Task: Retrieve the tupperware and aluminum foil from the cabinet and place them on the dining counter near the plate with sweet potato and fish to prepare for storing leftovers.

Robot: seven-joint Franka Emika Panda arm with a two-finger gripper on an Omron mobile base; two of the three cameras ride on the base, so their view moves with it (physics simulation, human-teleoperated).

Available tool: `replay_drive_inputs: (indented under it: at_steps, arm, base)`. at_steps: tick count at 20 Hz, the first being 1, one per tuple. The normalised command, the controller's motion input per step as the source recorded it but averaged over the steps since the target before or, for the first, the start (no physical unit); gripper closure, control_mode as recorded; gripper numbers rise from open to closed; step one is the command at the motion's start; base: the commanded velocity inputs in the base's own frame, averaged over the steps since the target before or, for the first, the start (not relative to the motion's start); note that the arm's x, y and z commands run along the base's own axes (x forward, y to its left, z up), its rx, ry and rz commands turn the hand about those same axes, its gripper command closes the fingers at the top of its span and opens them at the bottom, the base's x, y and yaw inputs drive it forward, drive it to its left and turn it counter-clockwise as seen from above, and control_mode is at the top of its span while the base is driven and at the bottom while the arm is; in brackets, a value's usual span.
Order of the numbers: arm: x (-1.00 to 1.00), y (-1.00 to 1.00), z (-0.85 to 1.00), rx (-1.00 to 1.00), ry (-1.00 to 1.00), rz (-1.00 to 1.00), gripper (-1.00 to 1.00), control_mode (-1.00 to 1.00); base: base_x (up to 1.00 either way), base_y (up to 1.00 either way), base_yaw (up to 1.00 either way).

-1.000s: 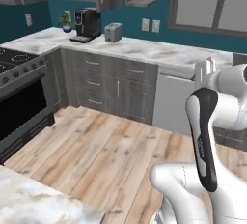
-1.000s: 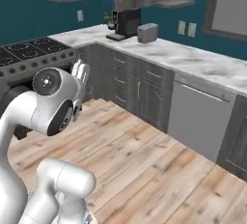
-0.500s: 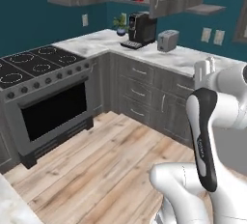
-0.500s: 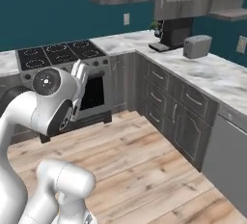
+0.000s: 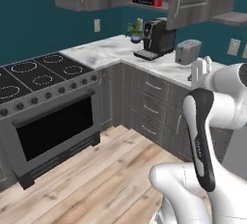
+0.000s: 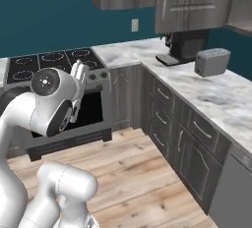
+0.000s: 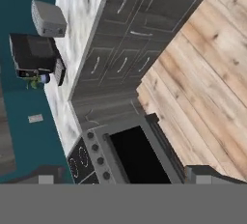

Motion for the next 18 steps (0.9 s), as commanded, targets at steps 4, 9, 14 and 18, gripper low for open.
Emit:
replay_drive_inputs:
  at_steps: [4,9,14,18]
  arm:
    - [0.00,0.00,0.00,0.00,0.00,0.00,-1.00,1.00]
    - [0.00,0.00,0.00,0.00,0.00,0.00,-1.00,1.00]
    - [0.00,0.00,0.00,0.00,0.00,0.00,-1.00,1.00]
    - [0.00,0.00,0.00,0.00,0.00,0.00,-1.00,1.00]
  base:
    - [1.00,-0.01,-0.11]
    - [1.00,0.00,-0.26]
    - [1.00,0.11,-0.38]
    - [1.00,0.35,-0.48]
